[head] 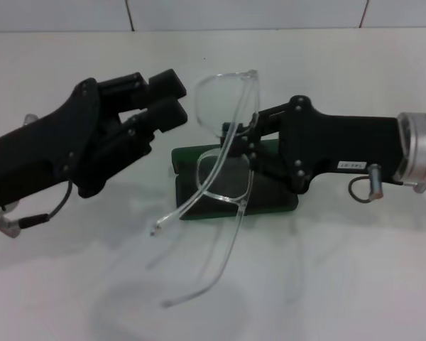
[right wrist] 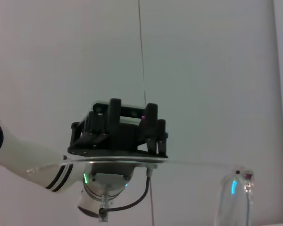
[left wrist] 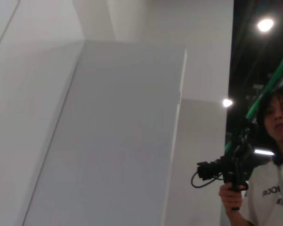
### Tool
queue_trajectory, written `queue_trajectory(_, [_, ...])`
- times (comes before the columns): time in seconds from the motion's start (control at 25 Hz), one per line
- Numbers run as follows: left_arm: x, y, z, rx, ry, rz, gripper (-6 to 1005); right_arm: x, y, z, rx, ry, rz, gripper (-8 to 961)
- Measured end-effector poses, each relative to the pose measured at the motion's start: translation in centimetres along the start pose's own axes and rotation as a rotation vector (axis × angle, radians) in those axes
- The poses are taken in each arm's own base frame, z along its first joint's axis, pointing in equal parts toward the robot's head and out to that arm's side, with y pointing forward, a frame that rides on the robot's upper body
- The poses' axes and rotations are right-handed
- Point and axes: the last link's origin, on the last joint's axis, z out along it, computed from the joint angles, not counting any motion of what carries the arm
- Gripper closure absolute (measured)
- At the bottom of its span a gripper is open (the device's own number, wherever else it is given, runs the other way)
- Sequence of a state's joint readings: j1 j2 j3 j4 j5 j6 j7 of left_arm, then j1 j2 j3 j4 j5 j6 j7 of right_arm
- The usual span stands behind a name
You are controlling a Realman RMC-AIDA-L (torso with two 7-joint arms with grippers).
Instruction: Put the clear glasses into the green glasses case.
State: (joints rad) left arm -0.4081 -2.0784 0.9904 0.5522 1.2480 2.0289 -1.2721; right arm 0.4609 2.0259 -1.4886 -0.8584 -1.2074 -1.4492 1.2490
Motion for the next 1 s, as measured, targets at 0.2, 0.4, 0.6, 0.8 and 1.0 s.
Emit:
queue_trajectory(0.2, [-0.4,0.1,0.4,-0.027,-0.022,-0.018,727,0.3,-0.7,1.0,-0.024,0.018,0.029,846])
queue_trajectory(0.4, [-0.8,0.1,0.7,-0.056,-0.073,-0.032,763,0.1,-1.4,2.1,-0.042,0.029,0.033,845])
queue_trajectory(0.6, [-0.9,-0.1,0.7,-0.055,-0.096,-0.022,807,-0.2,-1.9,2.6,-0.039,0.031,0.020,845])
queue_trajectory(0.8, [-1.2,-0.5,0.5,-0.022,-0.113,-0.019,852,-0.6,-1.9,2.8,-0.044,0.026,0.008,845])
queue_trajectory(1.0, [-1.7,-1.0,0.4,0.024,-0.130,-0.026,896,-0.8,-1.8,2.8,-0.051,0.013,0.005,845])
